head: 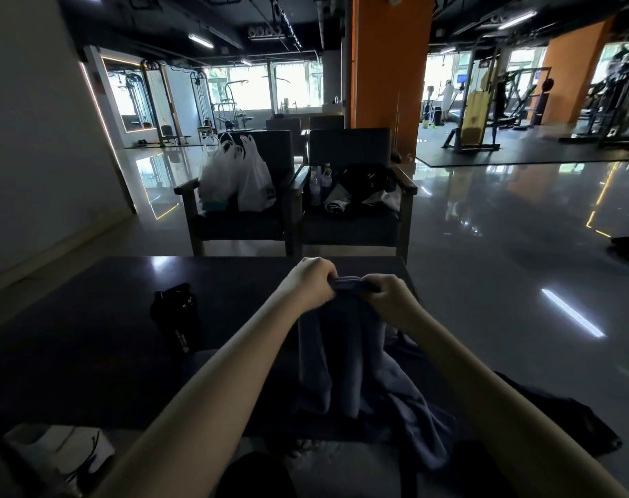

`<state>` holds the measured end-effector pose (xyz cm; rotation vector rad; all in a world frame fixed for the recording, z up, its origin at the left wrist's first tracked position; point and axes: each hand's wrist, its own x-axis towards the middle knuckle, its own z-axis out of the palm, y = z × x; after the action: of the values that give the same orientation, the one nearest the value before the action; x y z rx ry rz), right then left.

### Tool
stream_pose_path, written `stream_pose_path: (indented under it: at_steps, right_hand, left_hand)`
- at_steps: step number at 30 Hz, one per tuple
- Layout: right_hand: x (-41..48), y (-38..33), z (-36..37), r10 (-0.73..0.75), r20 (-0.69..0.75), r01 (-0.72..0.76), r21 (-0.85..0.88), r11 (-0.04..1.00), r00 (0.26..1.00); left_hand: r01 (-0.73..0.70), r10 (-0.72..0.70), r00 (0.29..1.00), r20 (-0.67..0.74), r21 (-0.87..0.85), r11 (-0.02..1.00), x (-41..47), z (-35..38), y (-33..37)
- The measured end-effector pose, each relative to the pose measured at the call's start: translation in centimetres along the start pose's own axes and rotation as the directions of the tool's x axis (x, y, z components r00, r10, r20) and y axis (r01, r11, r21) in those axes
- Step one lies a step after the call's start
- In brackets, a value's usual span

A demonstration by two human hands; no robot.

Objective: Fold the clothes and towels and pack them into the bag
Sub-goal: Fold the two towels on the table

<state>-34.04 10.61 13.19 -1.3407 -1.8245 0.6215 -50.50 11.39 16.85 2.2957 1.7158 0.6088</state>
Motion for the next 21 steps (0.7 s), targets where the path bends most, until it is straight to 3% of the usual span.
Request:
stream_pose_path:
  at_steps: [4,8,12,14,17,19,21]
  right_hand:
    - [0.0,0.7,-0.9,0.044,-0.124,-0.045,-0.005,0.999,0.991]
    - [0.0,2.7,-1.9,0.197,-0.217,-0.216,-0.068,0.974,0.956]
    - [-0.6,4.8,-1.5,0.358,-0.141,-0.378,-0.161,0.912,0.923]
    - [-0.8,4.5,-0.8,0.311,-0.005,-0.304,-0.215,0.928,0.951]
    - [-0.6,2.4,0.9,0.035,0.208,0.002,-0.174,0.985,0.977]
    - [-0.7,0.9,1.7,-0.101,0.22,0.132,-0.132,0.982,0.97]
    - [-0.8,0.3,1.9,-0.134,0.137,0.147,-0.087,0.985,0.981]
  left_hand:
    - [0.128,-0.13,0.991,0.022,0.069,0.989,-1.0,1.4,-3.6]
    - [0.258,-0.258,0.966,0.006,0.014,0.966,-1.7,1.2,-7.1]
    - [0.239,-0.244,0.97,-0.015,-0.161,0.958,-1.3,-0.3,-7.2]
    - [0.183,-0.181,0.983,0.029,-0.233,0.955,-1.2,-1.0,-5.8]
    - [0.118,-0.087,0.988,0.124,-0.268,0.956,-0.9,-1.4,-2.6]
    - [0.08,-0.035,0.985,0.166,-0.273,0.959,-0.7,-1.0,-0.9]
    - [0.057,-0.007,0.982,0.191,-0.261,0.964,-0.6,-0.9,-0.2]
